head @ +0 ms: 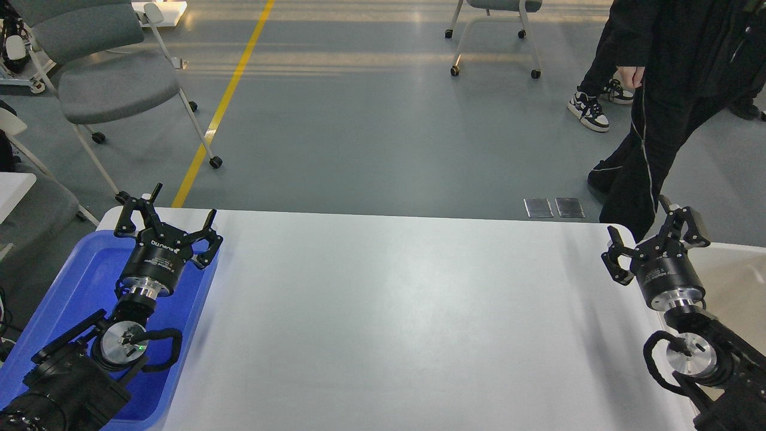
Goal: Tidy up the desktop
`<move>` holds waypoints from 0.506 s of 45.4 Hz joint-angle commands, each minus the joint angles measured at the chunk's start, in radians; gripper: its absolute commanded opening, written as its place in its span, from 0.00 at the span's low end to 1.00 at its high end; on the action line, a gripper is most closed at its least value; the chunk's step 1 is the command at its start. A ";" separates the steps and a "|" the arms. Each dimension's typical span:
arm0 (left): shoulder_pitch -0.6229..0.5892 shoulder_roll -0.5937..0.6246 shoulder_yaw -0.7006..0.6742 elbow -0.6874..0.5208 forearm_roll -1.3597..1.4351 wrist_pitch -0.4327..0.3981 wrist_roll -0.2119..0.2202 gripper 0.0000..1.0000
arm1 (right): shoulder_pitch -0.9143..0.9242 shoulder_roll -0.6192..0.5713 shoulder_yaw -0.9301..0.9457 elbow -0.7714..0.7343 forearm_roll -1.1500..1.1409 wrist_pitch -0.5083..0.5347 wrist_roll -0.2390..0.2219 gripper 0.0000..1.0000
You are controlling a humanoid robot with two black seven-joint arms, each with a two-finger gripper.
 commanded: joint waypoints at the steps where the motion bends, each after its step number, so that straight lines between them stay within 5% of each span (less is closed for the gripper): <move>1: 0.000 0.000 0.000 0.000 0.001 -0.001 0.000 1.00 | 0.007 0.068 0.029 0.024 -0.056 -0.059 0.015 1.00; 23: 0.000 0.000 0.000 0.000 0.001 0.001 0.000 1.00 | -0.005 0.077 0.031 0.026 -0.056 -0.105 0.018 1.00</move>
